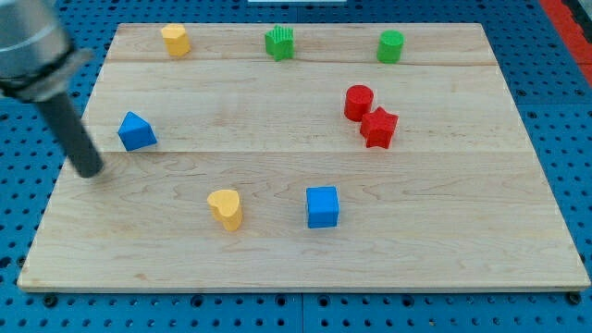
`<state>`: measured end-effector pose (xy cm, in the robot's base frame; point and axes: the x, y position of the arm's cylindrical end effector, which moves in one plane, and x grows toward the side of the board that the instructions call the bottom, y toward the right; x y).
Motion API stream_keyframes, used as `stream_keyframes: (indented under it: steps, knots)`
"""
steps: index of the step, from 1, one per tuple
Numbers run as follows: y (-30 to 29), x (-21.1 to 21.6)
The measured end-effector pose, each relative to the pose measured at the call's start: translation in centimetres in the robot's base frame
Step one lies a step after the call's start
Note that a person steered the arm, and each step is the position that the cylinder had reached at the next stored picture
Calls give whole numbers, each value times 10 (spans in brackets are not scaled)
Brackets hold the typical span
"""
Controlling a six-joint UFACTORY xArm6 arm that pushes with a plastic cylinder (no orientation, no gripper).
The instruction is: Place the blue triangle to the bottom right of the green star
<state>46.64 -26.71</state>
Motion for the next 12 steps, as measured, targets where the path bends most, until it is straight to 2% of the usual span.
stream_keyframes:
  steps: [1,3,4,5,6,8,9,10,11,12]
  knots:
    - [57,-13]
    - [97,-30]
    - [76,-32]
    - [29,-19]
    - [-13,-33]
    - [125,-56]
    - [136,-115]
    - [132,-83]
    - [95,-51]
    - [52,-104]
